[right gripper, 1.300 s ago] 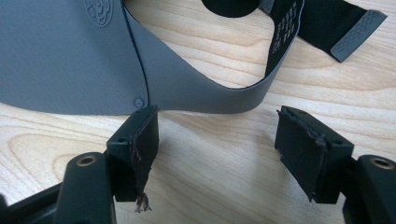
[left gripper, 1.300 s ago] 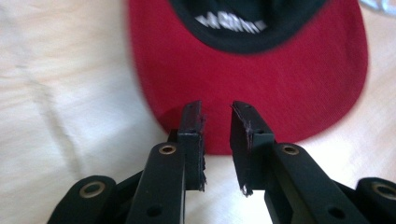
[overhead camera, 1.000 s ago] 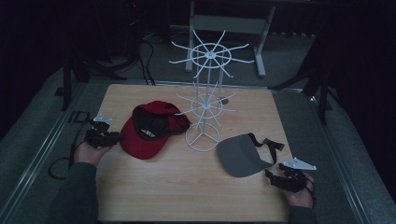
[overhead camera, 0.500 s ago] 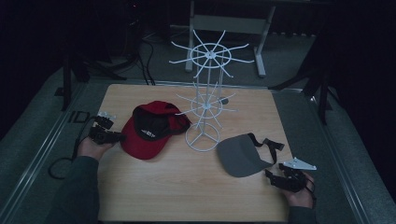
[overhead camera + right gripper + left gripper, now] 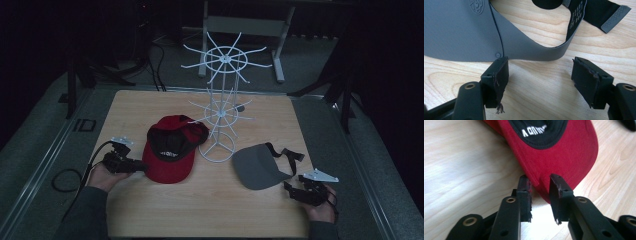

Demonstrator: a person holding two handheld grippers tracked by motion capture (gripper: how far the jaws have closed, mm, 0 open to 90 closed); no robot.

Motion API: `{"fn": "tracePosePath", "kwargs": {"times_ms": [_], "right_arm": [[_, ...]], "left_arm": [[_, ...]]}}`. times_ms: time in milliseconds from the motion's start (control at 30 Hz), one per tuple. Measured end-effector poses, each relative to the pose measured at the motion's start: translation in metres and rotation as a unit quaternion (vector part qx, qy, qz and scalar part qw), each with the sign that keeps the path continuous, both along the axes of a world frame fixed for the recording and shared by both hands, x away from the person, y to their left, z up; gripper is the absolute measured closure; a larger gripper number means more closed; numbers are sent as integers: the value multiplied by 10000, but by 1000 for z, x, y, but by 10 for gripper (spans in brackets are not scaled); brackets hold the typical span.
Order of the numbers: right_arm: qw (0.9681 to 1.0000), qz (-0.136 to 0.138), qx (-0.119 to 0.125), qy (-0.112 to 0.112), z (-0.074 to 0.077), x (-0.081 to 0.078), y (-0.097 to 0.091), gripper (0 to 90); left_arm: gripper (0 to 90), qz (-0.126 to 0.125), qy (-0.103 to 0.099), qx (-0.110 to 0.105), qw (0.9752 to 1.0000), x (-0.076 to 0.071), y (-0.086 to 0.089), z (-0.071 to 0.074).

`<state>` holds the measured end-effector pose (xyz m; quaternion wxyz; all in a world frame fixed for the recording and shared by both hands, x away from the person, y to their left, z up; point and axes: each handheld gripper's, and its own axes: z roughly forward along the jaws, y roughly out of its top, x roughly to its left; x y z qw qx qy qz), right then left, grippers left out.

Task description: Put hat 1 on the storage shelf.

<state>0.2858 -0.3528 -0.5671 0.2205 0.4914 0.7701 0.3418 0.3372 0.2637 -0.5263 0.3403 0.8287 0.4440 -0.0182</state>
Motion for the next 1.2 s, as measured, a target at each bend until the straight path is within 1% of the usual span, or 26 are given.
{"fn": "tracePosePath", "kwargs": {"times_ms": [33,67,100,133,167,200,267,300,333,367,567,633,667,700,733,800,833,900,933,967,1033,1067,1100,1133,1167,1200], "right_arm": [[10000,0,1,0,0,0,0,297],[10000,0,1,0,0,0,0,297],[10000,1,2,1,0,0,0,296],[10000,1,2,1,0,0,0,296],[10000,2,3,1,0,0,0,296],[10000,2,3,1,0,0,0,296],[10000,2,3,1,0,0,0,296],[10000,3,2,1,0,0,0,296],[10000,3,2,1,0,0,0,296],[10000,2,3,1,0,0,0,295],[10000,5,7,4,0,0,0,294],[10000,6,2,4,0,0,0,294],[10000,6,2,4,0,0,0,294],[10000,6,3,4,0,0,0,294],[10000,6,3,4,0,0,0,294],[10000,7,6,5,0,0,0,293],[10000,7,13,6,0,0,0,293],[10000,7,11,6,0,0,0,293],[10000,7,11,6,0,0,0,293],[10000,7,4,4,0,0,0,293],[10000,9,-2,2,0,0,0,293],[10000,9,0,1,0,0,0,293],[10000,10,0,3,0,0,0,292],[10000,10,0,3,0,0,0,292],[10000,12,-2,3,0,0,0,292],[10000,12,-2,3,0,0,0,292]], "left_arm": [[674,-117,80,34,9999,3,-4,-4],[664,-117,80,34,9999,3,-4,-4],[654,-228,138,25,9996,5,-7,-7],[646,-228,138,25,9996,5,-7,-7],[641,-306,223,-18,9993,9,-10,-10],[633,-306,223,-18,9993,9,-10,-10],[624,-391,291,-42,9988,12,-12,-13],[626,-498,375,-114,9980,16,-14,-16],[627,-498,375,-114,9980,16,-14,-16],[627,-581,460,-186,9971,19,-14,-17],[615,-731,574,-192,9955,24,-18,-18],[603,-823,654,-174,9943,27,-22,-22],[603,-823,654,-174,9943,27,-22,-22],[609,-817,717,-268,9937,29,-23,-24],[623,-817,717,-268,9937,29,-23,-24],[641,-837,777,-391,9927,30,-21,-25],[685,-799,896,-531,9913,31,-20,-26],[727,-810,918,-573,9908,31,-19,-26],[727,-768,925,-631,9907,31,-18,-25],[748,-752,916,-639,9909,31,-17,-24],[800,-692,801,-682,9920,29,-15,-20],[819,-692,801,-682,9920,29,-15,-20],[839,-667,715,-741,9924,27,-12,-18],[851,-667,715,-741,9924,27,-12,-18],[854,-670,527,-663,9942,25,-11,-14],[855,-670,527,-663,9942,25,-11,-14]]}}
